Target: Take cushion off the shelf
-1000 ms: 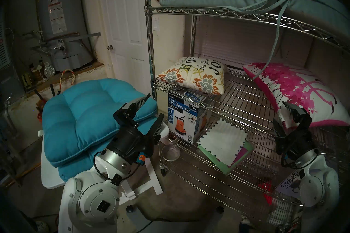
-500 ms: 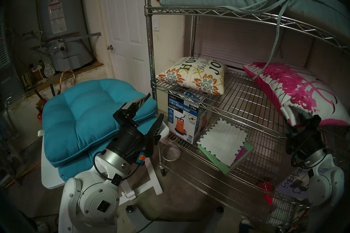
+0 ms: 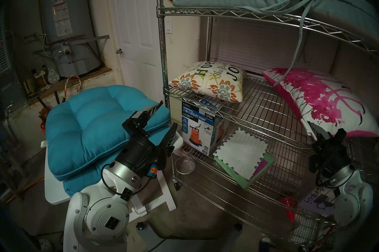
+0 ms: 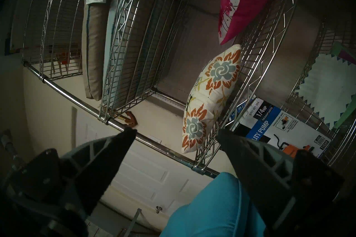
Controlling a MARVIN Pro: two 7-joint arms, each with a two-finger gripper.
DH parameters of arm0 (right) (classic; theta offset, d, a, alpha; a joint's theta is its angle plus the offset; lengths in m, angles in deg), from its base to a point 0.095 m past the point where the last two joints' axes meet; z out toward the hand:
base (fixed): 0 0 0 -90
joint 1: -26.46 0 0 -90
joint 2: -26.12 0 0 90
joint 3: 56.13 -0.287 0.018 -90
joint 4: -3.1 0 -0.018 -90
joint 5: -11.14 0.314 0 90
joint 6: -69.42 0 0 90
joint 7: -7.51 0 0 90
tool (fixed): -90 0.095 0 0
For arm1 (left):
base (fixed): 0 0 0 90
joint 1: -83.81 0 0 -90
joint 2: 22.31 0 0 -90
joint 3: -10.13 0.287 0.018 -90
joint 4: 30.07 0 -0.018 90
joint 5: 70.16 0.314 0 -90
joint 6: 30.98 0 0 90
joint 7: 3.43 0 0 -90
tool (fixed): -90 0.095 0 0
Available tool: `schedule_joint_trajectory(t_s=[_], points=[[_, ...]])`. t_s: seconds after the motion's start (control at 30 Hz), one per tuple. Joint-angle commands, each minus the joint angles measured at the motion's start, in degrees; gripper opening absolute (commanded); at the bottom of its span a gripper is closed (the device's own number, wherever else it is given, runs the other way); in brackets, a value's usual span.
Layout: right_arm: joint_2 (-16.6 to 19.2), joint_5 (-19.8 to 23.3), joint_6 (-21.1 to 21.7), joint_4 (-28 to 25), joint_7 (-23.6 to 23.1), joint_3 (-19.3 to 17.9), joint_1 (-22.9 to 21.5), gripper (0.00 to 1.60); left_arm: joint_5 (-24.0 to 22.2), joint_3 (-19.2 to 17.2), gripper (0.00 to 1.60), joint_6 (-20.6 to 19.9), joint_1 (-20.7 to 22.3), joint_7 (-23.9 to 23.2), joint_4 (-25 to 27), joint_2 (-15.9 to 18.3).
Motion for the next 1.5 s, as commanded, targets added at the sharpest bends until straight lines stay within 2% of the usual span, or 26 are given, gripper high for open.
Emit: schedule_joint_trajectory(t_s=[0.0,0.2,0.5,1.1,1.47], points=[[-2.23,0.39,-1.96,-1.28,2.01,-2.65,4.15,0.0,-0.23,-0.15,1.6,-0.05,-0.15,0.23,1.65,-0.03],[-3.38,1.31,-3.71,-1.28,3.58,-5.12,5.79,0.0,-0.22,-0.15,1.6,-0.04,-0.15,0.22,1.65,-0.04],[-5.66,2.87,-9.88,-1.28,8.09,-8.85,10.22,0.0,-0.21,-0.15,1.6,-0.04,-0.12,0.17,1.65,-0.02],[-13.96,3.71,-19.79,-1.28,15.57,-15.65,20.08,0.0,-0.19,-0.16,1.6,-0.02,-0.1,0.11,1.65,-0.02],[-20.73,3.52,-25.13,-1.28,20.43,-20.27,25.89,0.0,-0.19,-0.17,1.6,-0.01,-0.1,0.09,1.65,-0.05]])
